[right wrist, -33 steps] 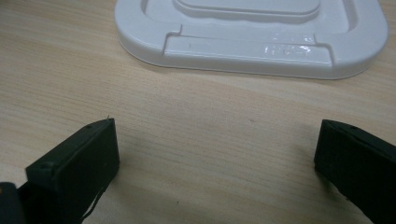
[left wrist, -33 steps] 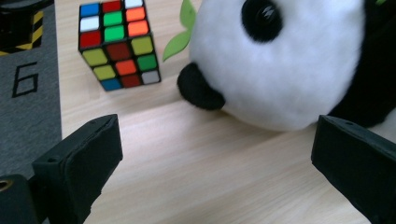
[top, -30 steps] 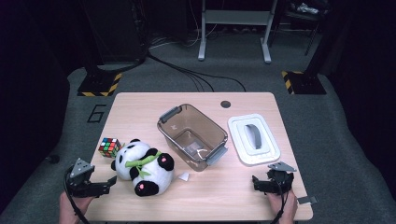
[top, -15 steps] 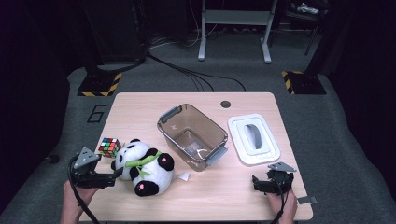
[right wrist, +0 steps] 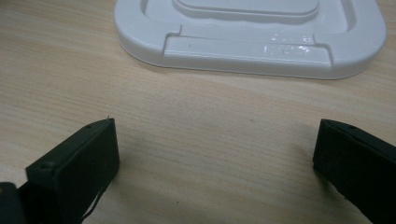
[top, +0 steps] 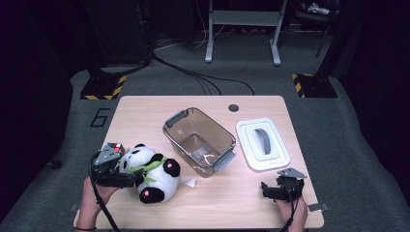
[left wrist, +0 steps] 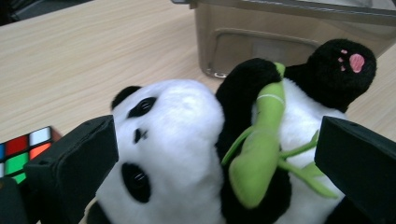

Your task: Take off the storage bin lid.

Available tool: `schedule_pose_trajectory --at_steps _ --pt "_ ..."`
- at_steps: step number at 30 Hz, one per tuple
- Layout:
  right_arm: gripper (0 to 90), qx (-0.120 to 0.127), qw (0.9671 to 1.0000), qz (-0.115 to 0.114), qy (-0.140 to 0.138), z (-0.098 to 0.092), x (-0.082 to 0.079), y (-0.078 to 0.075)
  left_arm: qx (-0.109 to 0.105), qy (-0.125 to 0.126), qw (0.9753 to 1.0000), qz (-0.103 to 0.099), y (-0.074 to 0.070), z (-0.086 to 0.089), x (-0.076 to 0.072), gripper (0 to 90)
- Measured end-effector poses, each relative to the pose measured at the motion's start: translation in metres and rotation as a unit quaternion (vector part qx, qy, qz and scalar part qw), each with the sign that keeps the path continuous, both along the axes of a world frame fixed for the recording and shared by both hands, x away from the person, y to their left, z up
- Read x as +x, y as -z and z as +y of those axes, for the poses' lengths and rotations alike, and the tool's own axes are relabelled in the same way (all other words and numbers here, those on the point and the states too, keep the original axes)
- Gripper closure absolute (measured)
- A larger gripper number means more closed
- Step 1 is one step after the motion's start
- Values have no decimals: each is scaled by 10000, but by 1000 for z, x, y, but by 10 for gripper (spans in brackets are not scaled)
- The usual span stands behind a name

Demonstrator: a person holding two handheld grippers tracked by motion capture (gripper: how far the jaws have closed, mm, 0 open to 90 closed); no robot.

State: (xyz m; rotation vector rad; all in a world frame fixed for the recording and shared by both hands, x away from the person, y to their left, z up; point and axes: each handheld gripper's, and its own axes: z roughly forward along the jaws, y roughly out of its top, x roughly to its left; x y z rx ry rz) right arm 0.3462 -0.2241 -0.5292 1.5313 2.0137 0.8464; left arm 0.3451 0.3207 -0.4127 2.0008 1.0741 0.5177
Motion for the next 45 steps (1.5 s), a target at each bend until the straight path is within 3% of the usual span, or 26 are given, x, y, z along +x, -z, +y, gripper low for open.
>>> schedule_pose_trajectory --at_steps 6,9,11,12,16,19,21,23,25,28,34,38,40,45 --pt "0 -6 10000 -2 -4 0 0 0 133 285 9992 228 9 -18 9 0" --pt "0 -3 10000 -5 -3 0 0 0 237 328 9991 145 14 -23 11 19" --pt "0 1 10000 -2 2 0 0 0 209 221 9995 30 14 -20 11 126" --pt "0 0 10000 -1 3 0 0 0 198 178 9996 25 12 -18 11 237" --pt "0 -2 10000 1 2 0 0 0 112 236 9996 -81 6 -18 9 290" --pt "0 0 10000 -4 5 0 0 0 196 390 9990 61 9 -25 12 298" --pt "0 3 10000 -9 6 0 0 0 298 534 9980 182 15 -29 14 350" --pt "0 4 10000 -9 8 0 0 0 237 633 9973 271 20 -32 15 479" --pt "0 6 10000 -9 7 0 0 0 24 675 9971 352 26 -33 16 595" --pt "0 7 10000 -9 8 0 0 0 -144 688 9970 331 36 -35 16 681" --pt "0 25 10000 1 33 1 0 0 -108 788 9964 296 34 -32 14 725" --pt "0 24 10000 0 31 0 0 0 -43 912 9957 179 28 -29 12 739" --pt "0 24 10000 -11 38 0 0 0 97 968 9952 42 26 -28 9 744" --pt "0 27 10000 -7 48 0 0 0 145 903 9958 -28 21 -24 5 747"
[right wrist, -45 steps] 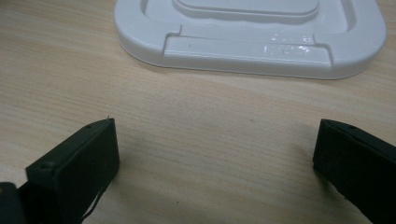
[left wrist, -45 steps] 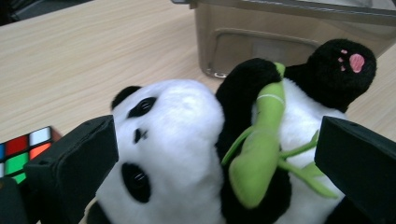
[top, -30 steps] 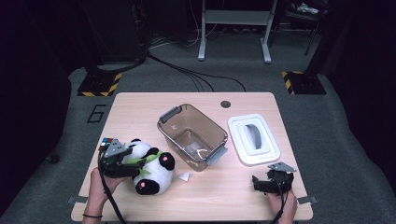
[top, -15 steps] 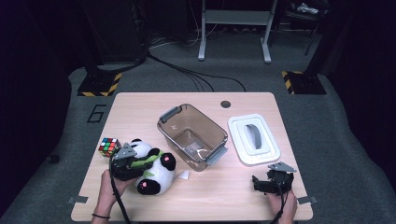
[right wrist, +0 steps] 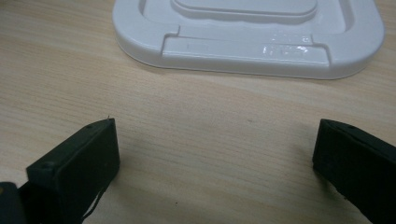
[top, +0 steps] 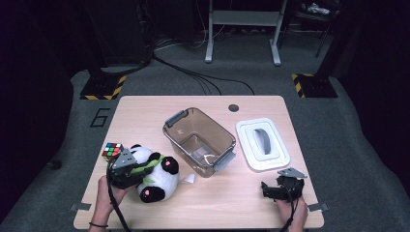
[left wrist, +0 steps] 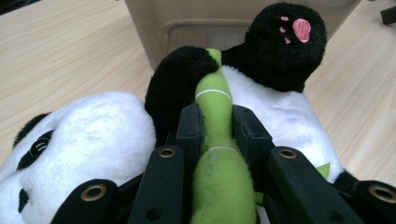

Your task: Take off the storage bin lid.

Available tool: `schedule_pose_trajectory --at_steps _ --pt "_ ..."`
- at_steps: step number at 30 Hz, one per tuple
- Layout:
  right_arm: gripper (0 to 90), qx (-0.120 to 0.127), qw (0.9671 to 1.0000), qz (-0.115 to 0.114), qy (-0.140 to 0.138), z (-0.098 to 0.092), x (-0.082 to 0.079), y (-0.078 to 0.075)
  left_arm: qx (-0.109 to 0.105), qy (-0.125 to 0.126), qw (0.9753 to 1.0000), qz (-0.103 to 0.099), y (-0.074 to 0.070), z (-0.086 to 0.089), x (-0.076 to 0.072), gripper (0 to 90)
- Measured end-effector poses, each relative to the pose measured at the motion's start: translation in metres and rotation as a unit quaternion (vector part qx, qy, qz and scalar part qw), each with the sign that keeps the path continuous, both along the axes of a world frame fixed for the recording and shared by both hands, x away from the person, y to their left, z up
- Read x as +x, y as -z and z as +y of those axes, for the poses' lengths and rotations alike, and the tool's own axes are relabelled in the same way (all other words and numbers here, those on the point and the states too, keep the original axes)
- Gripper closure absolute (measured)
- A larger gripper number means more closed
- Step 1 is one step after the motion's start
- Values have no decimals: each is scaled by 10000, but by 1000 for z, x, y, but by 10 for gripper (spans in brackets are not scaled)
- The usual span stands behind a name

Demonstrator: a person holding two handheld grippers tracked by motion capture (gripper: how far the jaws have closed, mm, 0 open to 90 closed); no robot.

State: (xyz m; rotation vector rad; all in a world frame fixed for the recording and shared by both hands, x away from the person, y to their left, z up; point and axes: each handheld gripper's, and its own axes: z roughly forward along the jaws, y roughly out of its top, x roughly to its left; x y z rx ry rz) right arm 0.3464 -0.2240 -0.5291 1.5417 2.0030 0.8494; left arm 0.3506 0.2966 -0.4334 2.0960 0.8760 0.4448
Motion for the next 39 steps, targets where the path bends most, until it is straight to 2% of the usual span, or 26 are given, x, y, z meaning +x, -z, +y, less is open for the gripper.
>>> schedule_pose_trajectory --at_steps 6,21,26,28,39 --pt "0 11 10000 -1 4 0 0 0 -129 118 9998 -109 -9 7 -5 748" --pt "0 23 10000 4 0 0 0 0 -302 317 9985 -319 -44 15 -7 748" --pt "0 22 10000 3 -2 0 0 0 -289 420 9978 -425 -60 15 -9 748" --pt "0 22 10000 2 -2 0 0 0 -310 412 9975 -488 -62 15 -9 748" --pt "1 1 10000 3 -23 -1 0 0 -206 566 9956 -712 -94 13 -6 747"
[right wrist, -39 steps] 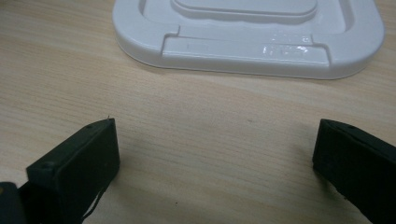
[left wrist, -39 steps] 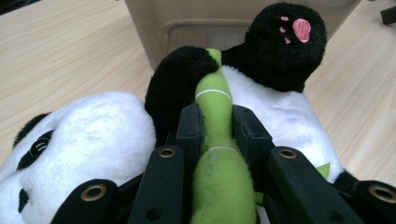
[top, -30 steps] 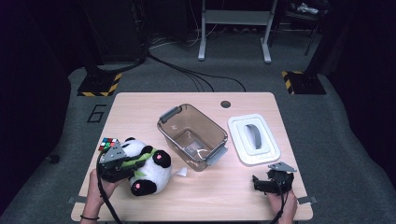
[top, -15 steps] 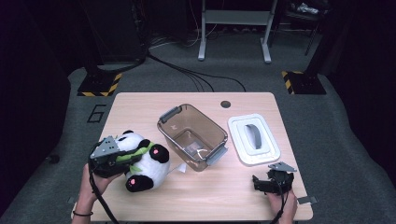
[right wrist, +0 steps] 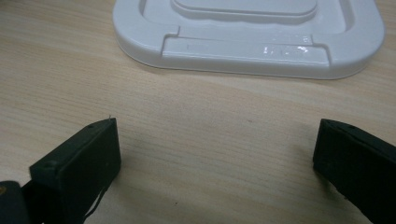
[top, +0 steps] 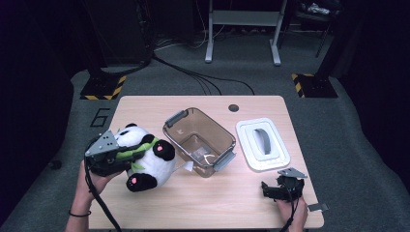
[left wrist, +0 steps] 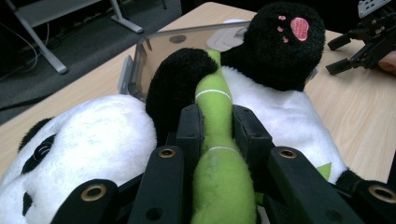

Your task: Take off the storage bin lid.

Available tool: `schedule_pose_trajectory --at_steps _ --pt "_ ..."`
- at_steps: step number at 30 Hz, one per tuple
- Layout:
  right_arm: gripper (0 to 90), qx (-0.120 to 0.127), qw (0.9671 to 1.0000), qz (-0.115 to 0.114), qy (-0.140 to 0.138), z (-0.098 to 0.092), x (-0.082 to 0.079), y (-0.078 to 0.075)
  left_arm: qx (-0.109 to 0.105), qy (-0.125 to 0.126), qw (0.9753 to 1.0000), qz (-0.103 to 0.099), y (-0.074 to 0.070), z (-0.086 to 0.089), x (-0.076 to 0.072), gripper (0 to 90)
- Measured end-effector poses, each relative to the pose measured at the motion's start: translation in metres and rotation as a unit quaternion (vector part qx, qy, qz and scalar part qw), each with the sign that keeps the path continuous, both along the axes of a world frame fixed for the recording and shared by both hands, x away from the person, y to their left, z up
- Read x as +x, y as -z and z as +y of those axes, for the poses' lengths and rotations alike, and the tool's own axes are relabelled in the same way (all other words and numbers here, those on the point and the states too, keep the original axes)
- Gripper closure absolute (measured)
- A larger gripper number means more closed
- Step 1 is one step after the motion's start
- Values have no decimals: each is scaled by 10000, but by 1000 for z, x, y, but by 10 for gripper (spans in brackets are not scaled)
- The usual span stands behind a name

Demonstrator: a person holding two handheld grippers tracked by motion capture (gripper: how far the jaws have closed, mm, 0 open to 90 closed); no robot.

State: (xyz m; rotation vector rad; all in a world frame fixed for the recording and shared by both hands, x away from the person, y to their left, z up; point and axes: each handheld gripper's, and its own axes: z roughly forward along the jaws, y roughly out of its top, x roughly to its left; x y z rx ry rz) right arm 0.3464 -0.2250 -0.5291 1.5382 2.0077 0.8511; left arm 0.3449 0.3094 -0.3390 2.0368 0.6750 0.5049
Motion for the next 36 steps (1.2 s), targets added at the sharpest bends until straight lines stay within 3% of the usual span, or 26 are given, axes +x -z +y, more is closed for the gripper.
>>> schedule_pose_trajectory --at_steps 18,27,36 --pt "2 1 10000 -4 -10 0 0 0 194 215 9990 -342 -45 -16 21 746" --pt "1 2 10000 -4 -8 0 0 0 174 326 9980 -519 -62 -27 34 746" --pt "4 11 10000 -3 6 0 0 0 215 488 9974 -482 -72 -42 50 746"
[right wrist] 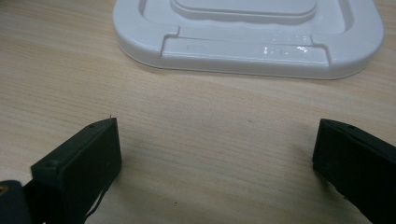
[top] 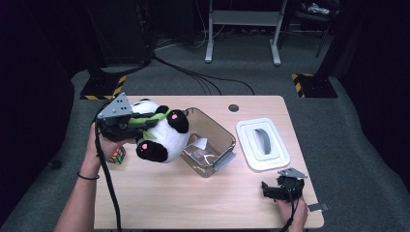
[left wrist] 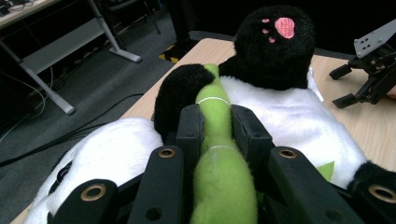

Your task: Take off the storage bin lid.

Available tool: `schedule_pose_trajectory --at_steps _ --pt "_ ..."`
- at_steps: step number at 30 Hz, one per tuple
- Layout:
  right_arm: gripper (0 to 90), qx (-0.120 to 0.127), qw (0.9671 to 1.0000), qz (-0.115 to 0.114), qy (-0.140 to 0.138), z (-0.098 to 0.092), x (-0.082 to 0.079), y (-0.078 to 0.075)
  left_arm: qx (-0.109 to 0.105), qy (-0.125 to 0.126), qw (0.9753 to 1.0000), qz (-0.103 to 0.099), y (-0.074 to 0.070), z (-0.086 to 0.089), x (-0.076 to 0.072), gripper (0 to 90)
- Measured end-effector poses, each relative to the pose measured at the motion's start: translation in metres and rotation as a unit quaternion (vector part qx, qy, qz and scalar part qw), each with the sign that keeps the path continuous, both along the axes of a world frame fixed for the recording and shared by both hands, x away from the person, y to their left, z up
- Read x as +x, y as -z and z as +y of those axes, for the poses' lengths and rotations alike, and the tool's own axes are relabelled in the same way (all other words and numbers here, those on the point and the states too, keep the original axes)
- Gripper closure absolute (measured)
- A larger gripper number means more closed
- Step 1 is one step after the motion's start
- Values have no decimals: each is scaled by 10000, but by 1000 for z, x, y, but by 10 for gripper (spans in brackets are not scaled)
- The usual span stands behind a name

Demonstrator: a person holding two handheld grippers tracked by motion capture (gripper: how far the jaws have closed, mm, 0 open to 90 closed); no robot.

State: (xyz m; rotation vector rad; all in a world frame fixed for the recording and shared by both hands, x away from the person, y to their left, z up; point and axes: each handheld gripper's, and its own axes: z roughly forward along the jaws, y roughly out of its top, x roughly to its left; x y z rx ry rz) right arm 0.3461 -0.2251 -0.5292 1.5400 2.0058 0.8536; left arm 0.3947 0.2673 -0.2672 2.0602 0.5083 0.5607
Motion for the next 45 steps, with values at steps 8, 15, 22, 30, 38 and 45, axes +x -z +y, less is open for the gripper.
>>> schedule_pose_trajectory --at_steps 8,15,22,30,38,45 --pt "5 -1 10000 -8 -2 0 0 0 46 135 9999 -55 -8 -13 13 746" --pt "6 -7 10000 -17 -14 0 0 0 117 265 9995 -83 -12 -25 27 746" --pt "6 -6 10000 -23 -19 -1 0 0 136 320 9994 -27 -7 -39 39 745" --pt "7 -3 10000 -26 -17 -1 0 0 150 416 9990 14 0 -52 53 745" --pt "9 2 10000 -21 -10 -1 0 0 158 536 9984 30 4 -64 64 745" --pt "10 0 10000 -22 -9 -1 0 0 191 670 9976 51 10 -78 70 745"
